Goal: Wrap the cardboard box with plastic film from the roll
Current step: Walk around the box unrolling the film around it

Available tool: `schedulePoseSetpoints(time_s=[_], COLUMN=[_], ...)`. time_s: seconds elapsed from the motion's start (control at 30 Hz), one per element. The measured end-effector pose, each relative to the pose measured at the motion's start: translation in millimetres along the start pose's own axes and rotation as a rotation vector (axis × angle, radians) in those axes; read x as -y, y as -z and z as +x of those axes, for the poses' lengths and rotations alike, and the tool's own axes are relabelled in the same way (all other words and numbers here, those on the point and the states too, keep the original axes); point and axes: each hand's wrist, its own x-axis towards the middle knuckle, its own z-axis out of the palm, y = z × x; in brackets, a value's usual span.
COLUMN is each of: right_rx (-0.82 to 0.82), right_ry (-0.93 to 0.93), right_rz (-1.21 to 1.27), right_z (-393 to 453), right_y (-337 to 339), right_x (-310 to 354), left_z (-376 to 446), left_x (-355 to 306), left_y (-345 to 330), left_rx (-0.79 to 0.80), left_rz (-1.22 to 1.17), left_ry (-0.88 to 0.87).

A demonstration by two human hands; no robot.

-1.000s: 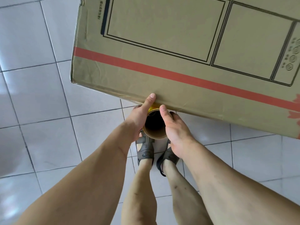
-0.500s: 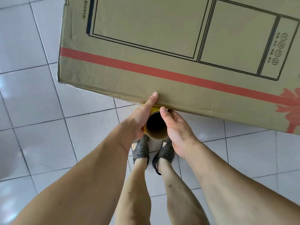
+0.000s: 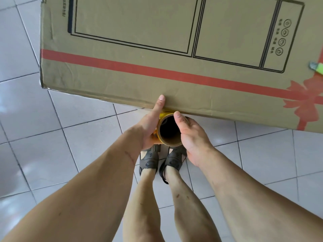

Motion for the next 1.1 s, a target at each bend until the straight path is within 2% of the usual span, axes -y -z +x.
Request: schedulePoseSetpoints(time_s=[0.13, 0.23, 0.37, 0.5, 0.7, 0.9, 1.0, 1.1], right_rx=[-0.003, 0.053, 0.066, 0.006, 0.011, -0.052, -0.063, -0.021], right_ry=[0.025, -0.070, -0.064, 0.026, -0.023, 0.016, 0.016, -0.069], right_rz=[0.012, 0.045, 0.141, 0.065, 0.090, -0.014, -0.028, 0.025], right_z=[6, 5, 4, 7, 5, 2, 8, 9], right_y=[18, 18, 22, 30, 33, 56, 70, 73], right_x=[-7, -10, -12, -15, -17, -13, -11, -16], left_z=[5, 23, 22, 21, 23, 13, 22, 34], left_x=[11, 15, 10, 14, 12, 16, 23, 26], left_y=[-13, -13, -18, -27, -32, -53, -62, -65], left_rx=[-0.032, -0.115, -0.041, 0.064, -0.028, 0.104, 0.063, -0.044], left_rz=[0.045, 0.029, 0.036, 0.023, 0.042, -0.003, 0.002, 0.024], left_ry=[0.004, -0.073, -0.089, -0.063, -0.116, -0.008, 0.001, -0.048])
